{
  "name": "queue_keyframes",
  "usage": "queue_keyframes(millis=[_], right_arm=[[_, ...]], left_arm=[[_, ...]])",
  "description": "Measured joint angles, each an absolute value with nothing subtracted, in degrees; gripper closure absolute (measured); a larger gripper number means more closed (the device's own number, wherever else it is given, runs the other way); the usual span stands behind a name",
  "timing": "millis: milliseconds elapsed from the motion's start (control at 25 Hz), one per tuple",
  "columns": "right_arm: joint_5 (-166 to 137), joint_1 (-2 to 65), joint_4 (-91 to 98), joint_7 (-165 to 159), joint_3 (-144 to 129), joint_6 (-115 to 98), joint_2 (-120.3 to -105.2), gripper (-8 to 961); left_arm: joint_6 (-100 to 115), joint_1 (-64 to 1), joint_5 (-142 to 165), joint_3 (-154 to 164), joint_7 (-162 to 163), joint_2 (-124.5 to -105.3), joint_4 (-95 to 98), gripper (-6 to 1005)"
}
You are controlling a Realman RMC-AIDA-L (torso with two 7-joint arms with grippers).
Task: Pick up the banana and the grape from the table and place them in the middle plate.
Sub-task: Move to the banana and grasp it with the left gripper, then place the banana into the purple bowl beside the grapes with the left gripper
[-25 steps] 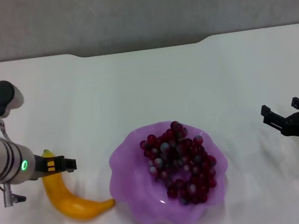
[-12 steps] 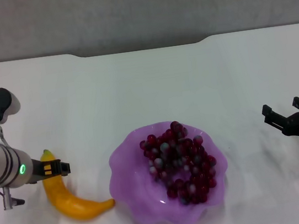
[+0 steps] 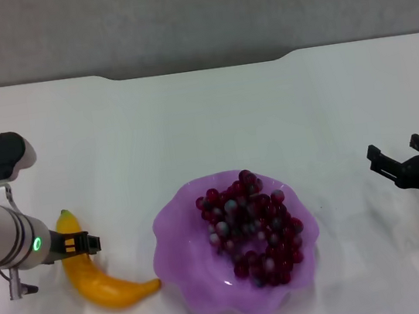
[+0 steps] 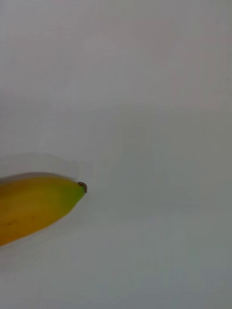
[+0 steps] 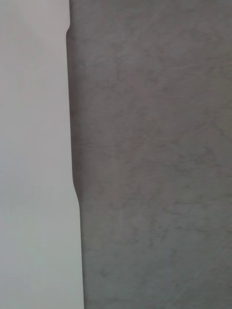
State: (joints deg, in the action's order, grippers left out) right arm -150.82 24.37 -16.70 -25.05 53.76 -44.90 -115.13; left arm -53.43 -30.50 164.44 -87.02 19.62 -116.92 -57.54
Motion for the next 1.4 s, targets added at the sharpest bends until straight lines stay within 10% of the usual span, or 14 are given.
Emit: queue_keyframes(millis=[280, 520, 1400], right_arm=[[-150.8, 24.3, -16.7, -25.0, 53.8, -45.0, -115.13, 49], [-150.8, 24.3, -16.7, -25.0, 53.6, -45.0, -115.16, 49], [-150.8, 24.0, -16.4, -25.1, 53.9, -44.5, -115.13, 49]], left_arm=[[-53.2, -30.3, 164.4, -87.3, 19.6, -116.98, -57.5, 267], [-53.3, -30.2, 164.4, -87.3, 19.2, -116.93, -57.7, 476], [-78.7, -29.7, 143.5, -107.6, -7.4, -116.84, -79.7, 491]])
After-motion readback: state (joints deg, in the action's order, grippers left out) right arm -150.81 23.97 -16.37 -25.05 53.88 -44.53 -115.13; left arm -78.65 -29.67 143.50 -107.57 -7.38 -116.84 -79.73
